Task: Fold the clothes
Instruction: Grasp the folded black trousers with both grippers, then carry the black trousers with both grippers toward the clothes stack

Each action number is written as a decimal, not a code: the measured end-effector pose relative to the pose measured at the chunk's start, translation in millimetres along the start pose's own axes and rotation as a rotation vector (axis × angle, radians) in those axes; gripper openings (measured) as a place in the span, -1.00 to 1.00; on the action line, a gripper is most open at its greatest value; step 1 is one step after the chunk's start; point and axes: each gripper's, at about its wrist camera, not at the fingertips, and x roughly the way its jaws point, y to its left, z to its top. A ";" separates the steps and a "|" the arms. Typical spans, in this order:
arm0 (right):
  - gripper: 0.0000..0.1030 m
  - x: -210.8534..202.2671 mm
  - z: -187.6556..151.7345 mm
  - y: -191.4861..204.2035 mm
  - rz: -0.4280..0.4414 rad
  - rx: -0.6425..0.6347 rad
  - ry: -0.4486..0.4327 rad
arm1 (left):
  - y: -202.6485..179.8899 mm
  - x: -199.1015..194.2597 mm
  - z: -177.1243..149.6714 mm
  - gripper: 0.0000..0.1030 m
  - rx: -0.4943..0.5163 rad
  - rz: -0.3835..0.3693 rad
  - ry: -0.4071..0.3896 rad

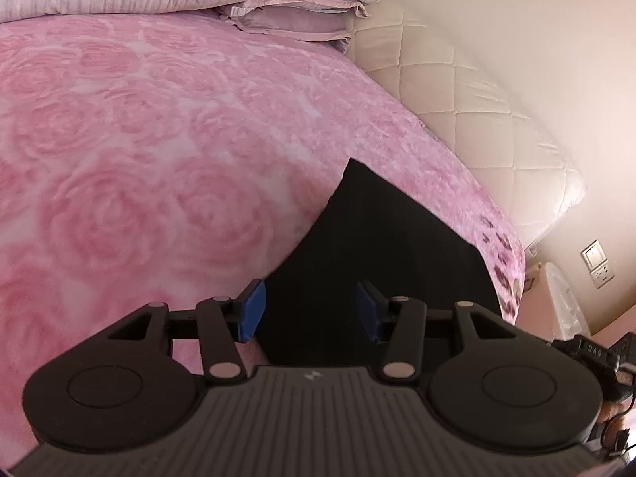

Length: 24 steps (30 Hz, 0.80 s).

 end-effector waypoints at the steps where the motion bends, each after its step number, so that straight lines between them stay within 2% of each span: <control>1: 0.32 2.4 1.3 1.4 -0.001 -0.009 0.003 | 1.5 5.4 3.7 -0.10 0.000 -0.012 0.003; 7: 0.32 15.5 10.8 5.6 -0.030 -0.031 0.005 | 15.2 41.5 20.2 -0.09 -0.053 -0.064 0.050; 14: 0.32 33.4 21.5 -1.2 -0.048 0.006 0.028 | 32.7 77.3 30.5 -0.07 -0.131 -0.165 0.105; 18: 0.32 46.8 25.5 -9.8 -0.018 0.056 0.059 | 36.4 90.5 32.4 -0.02 -0.156 -0.244 0.136; 24: 0.32 56.1 34.8 -22.8 0.044 0.137 0.062 | 43.2 103.6 31.1 0.01 -0.226 -0.285 0.160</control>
